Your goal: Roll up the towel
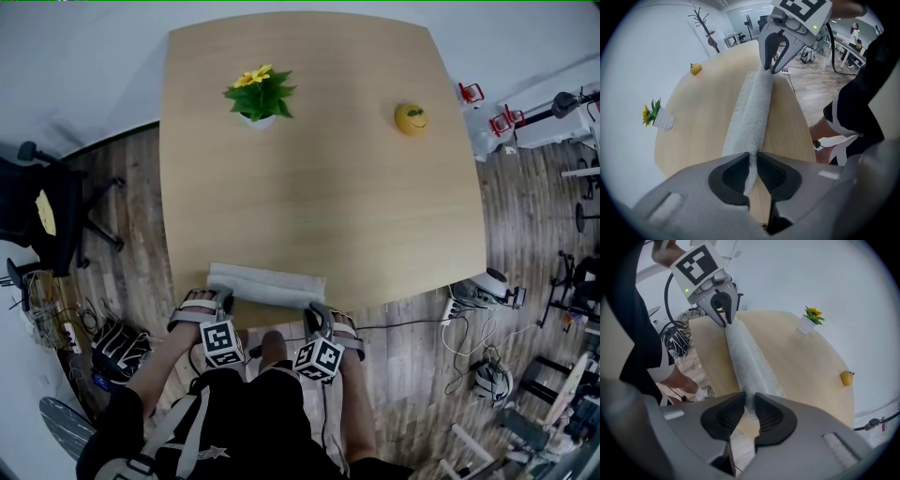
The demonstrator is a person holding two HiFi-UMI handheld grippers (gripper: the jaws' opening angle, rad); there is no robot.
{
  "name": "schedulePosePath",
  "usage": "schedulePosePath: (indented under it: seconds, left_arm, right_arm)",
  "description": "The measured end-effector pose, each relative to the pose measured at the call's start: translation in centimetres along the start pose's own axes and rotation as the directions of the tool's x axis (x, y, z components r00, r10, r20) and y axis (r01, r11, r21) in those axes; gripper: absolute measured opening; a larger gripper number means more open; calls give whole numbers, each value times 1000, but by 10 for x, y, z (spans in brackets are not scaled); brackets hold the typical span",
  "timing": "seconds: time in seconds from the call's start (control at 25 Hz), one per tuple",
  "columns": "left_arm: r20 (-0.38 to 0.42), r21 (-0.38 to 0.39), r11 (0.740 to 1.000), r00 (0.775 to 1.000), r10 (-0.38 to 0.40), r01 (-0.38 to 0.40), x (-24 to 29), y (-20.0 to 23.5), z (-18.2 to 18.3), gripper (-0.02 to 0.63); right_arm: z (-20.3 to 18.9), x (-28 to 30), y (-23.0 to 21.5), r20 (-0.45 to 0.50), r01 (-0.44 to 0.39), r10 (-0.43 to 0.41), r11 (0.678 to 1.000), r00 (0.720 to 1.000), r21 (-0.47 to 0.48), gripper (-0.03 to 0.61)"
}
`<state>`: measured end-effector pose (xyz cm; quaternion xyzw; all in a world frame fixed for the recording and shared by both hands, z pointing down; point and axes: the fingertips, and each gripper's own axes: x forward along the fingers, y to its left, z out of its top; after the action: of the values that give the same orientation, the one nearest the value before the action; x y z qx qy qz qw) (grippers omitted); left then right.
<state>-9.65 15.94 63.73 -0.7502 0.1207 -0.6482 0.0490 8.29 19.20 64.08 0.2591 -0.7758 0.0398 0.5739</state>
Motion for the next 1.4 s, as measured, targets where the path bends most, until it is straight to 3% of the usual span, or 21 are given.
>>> schedulePosePath:
  seconds: [1.4]
  left_arm:
    - [17,-16,999,999,50,-50,1,56,12,60]
  right_arm:
    - [20,8,-59,20,35,-35,999,999,24,83]
